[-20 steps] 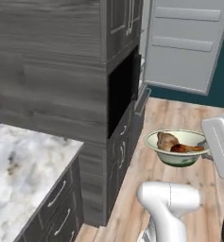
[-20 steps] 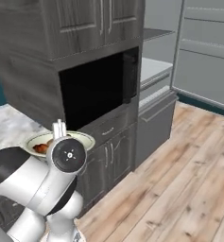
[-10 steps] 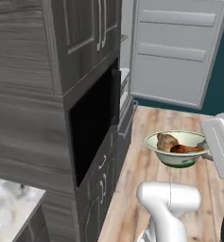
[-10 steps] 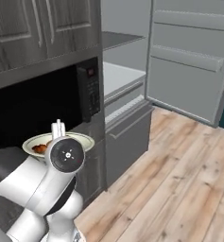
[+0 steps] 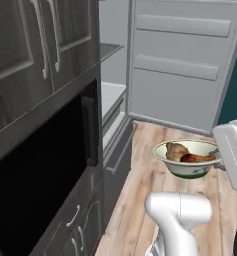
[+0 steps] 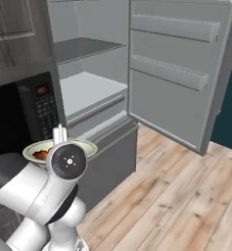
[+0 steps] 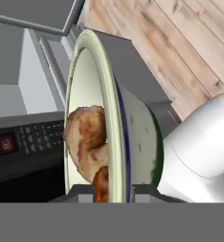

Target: Place the bowl with the onion and lemon wedge on the top shelf of the fridge. Place the bowl with the chicken drumsticks on the second highest shelf of the fridge.

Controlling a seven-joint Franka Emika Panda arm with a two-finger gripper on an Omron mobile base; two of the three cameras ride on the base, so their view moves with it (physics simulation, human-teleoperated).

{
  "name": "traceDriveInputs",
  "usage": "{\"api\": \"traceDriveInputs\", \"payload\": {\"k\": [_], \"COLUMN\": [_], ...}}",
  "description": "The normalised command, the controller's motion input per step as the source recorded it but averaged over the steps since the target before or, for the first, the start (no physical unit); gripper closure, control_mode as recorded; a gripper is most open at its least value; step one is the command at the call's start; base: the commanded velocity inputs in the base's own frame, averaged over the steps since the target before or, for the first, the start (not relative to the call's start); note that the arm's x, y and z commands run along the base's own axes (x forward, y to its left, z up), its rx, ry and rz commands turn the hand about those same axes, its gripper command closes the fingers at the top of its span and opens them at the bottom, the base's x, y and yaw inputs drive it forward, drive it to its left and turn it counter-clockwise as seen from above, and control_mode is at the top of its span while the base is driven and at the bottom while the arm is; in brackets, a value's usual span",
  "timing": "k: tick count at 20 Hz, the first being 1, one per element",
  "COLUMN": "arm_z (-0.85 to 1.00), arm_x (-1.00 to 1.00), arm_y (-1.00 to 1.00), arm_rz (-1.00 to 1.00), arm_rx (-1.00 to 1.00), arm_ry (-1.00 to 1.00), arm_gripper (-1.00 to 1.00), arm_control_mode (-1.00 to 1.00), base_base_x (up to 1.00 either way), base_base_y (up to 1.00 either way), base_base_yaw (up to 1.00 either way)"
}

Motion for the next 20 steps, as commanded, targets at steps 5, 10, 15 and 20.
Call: {"api": "traceDriveInputs", "payload": {"k": [5, 10, 15, 20], "arm_z": [0.0, 0.0, 0.0, 0.0], "arm_x": [0.0, 0.0, 0.0, 0.0], "arm_y": [0.0, 0.0, 0.0, 0.0], "arm_rz": [0.0, 0.0, 0.0, 0.0], "arm_rx": [0.0, 0.0, 0.0, 0.0], "arm_ry": [0.0, 0.0, 0.0, 0.0], "arm_gripper": [1.0, 1.0, 1.0, 1.0], "arm_control_mode": [1.0, 1.0, 1.0, 1.0], "base_base_x": [0.3, 0.0, 0.54, 0.09], "base_base_y": [-0.36, -0.01, -0.15, -0.19], "base_base_yaw": [0.16, 0.0, 0.27, 0.53]}}
